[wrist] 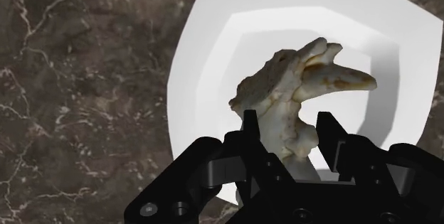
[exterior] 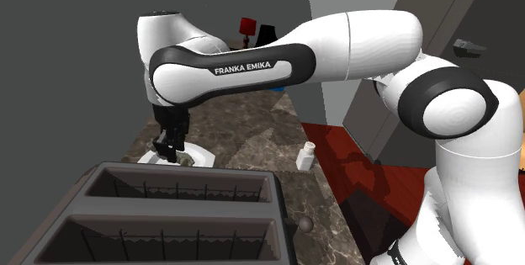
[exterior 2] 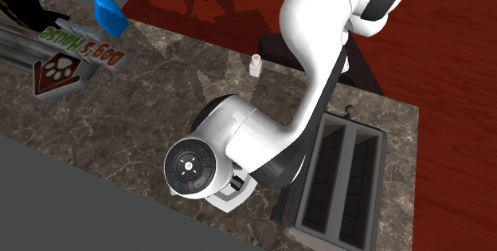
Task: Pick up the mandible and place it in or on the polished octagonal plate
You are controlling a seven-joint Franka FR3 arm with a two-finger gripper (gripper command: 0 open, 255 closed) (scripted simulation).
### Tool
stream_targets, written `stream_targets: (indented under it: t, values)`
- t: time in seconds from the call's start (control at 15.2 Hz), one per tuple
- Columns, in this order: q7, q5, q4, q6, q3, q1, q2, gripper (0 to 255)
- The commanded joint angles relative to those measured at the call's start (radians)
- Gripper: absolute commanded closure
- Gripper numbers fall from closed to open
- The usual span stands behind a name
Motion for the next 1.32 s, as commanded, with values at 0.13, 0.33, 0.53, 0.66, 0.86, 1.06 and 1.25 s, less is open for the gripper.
stream_targets:
  t: [0.13, 0.33, 0.53, 0.66, 0.86, 1.06, 1.25]
  values:
    - [-0.002, 0.001, -0.002, -0.002, 0.0, -0.002, 0.008, 0]
    - [-0.003, 0.001, 0.001, -0.005, 0.0, -0.002, 0.007, 0]
    - [-0.001, 0.001, 0.023, -0.032, 0.0, 0.0, 0.003, 0]
    - [-0.003, 0.002, 0.09, -0.099, 0.001, 0.003, 0.003, 0]
    - [-0.003, 0.002, 0.119, -0.127, 0.001, 0.004, 0.004, 0]
    - [-0.003, 0.002, 0.12, -0.127, 0.001, 0.004, 0.005, 0]
    - [-0.003, 0.002, 0.12, -0.127, 0.001, 0.004, 0.005, 0]
